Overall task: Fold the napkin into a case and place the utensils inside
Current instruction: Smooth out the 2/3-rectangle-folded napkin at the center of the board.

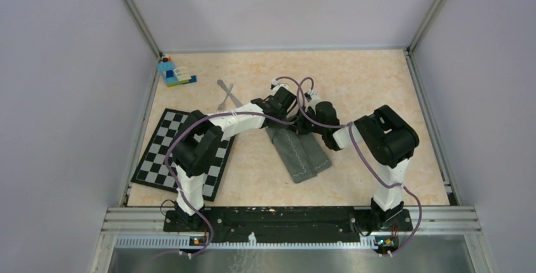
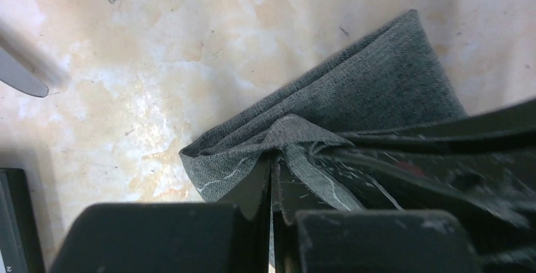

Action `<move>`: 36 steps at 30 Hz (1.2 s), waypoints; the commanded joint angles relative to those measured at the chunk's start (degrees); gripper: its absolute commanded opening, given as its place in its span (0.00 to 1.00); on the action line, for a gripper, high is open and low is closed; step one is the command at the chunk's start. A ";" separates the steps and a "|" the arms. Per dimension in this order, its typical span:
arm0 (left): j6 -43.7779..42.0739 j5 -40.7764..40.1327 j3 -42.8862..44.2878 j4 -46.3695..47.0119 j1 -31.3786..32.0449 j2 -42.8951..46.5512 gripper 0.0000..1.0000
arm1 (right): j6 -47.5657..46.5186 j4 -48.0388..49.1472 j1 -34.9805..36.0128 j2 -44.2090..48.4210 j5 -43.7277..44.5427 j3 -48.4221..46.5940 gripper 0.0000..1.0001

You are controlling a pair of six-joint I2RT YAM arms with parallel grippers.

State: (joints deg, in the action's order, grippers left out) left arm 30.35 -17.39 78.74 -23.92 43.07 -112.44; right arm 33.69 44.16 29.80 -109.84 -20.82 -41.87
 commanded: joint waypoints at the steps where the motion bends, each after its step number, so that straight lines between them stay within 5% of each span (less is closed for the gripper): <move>1: 0.51 0.49 -2.02 6.13 0.26 5.72 0.00 | 1.73 2.87 -0.77 -2.16 -1.63 -3.20 0.00; 13: 4.18 10.96 -0.78 7.77 -1.52 1.97 0.00 | 2.60 1.52 -1.54 -4.27 -1.98 -4.66 0.00; 20: 5.53 14.67 -7.66 13.24 -3.76 10.57 0.30 | 2.52 1.66 -1.88 -3.98 -2.09 -4.16 0.00; 28: 6.01 19.63 -11.41 12.43 -10.50 11.71 0.34 | 2.74 1.75 -2.04 -3.75 -2.19 -3.84 0.00; 36: 5.34 21.39 -8.87 15.76 -10.77 5.30 0.19 | 2.80 1.86 -2.05 -4.04 -2.13 -4.01 0.00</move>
State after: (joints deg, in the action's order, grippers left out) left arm 36.01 0.80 68.36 -12.53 31.92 -103.88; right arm 36.69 44.12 28.60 -113.38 -22.81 -45.23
